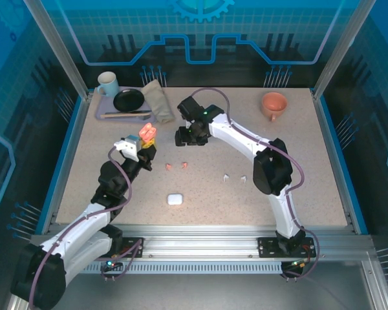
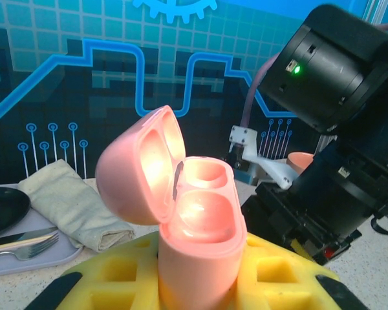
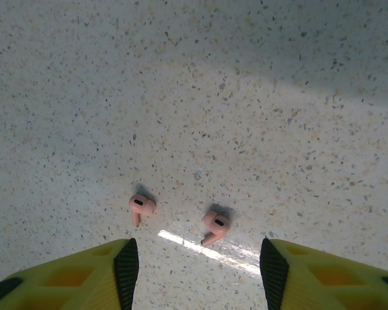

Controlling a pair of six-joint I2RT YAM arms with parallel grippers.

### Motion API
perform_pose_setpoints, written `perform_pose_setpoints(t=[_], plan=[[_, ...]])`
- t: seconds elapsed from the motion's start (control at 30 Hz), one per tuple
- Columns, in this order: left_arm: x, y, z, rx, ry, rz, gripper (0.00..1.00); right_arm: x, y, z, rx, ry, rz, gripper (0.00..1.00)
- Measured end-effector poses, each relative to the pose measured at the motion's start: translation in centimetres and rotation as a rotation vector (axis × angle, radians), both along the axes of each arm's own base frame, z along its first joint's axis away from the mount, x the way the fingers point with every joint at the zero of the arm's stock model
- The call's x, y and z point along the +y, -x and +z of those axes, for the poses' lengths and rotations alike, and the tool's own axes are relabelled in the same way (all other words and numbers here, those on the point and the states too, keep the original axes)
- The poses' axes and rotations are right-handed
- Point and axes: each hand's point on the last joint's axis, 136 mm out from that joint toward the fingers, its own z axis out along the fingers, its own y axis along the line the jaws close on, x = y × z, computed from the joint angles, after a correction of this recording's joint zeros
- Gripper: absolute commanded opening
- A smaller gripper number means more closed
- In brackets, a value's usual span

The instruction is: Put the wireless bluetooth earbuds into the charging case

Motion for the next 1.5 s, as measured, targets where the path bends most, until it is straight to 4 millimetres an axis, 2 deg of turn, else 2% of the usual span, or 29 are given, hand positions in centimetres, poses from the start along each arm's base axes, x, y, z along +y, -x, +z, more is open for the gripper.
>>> perform_pose_setpoints(t=[0.13, 0.33, 0.43, 0.5, 0.57, 0.77, 0.83, 0.9, 0.97, 1.1, 1.3, 1.5], plan=[[-0.4, -0.3, -1.0, 0.032, -0.012, -0.018, 0.00, -1.2, -0.6, 2.2, -0.041, -0.050, 0.025, 0.55], [-1.1, -0.7, -2.0, 0.076, -0.027, -0.049, 0.00, -2.3, -0.8, 9.6, -0.183, -0.195, 0.137, 0.55], [-1.0, -0.8, -1.9, 0.074, -0.026, -0.038, 0.00, -1.8, -0.7, 11.3, -0.216, -0.222, 0.162, 0.55], [-0.6, -1.0, -1.7, 0.070, -0.024, -0.015, 0.00, -1.3, -0.4, 10.5, -0.194, -0.216, 0.155, 0.54], [-0.2, -1.2, -1.2, 0.059, -0.020, 0.009, 0.00, -0.7, -0.4, 8.8, -0.153, -0.202, 0.133, 0.53], [0.8, -1.6, 1.4, -0.001, -0.008, 0.072, 0.00, 1.8, 0.6, 0.0, 0.047, -0.119, 0.034, 0.51], [1.0, -1.6, 2.2, -0.021, -0.007, 0.084, 0.00, 2.4, 1.5, -2.4, 0.109, -0.087, 0.003, 0.51], [1.1, -1.7, 2.8, -0.035, -0.001, 0.092, 0.00, 3.2, 2.2, -3.9, 0.147, -0.061, -0.028, 0.51], [1.2, -1.7, 2.9, -0.040, 0.001, 0.100, 0.00, 4.0, 3.0, -4.6, 0.178, -0.050, -0.074, 0.51], [1.5, -1.7, 3.0, -0.044, 0.004, 0.114, 0.00, 5.2, 3.8, -4.8, 0.212, -0.059, -0.158, 0.51], [1.6, -1.8, 3.3, -0.054, 0.009, 0.123, 0.00, 6.4, 3.5, -5.0, 0.232, -0.058, -0.288, 0.51], [2.0, -1.8, 3.9, -0.076, 0.022, 0.140, 0.00, 7.0, 3.9, -7.0, 0.243, 0.014, -0.377, 0.50]])
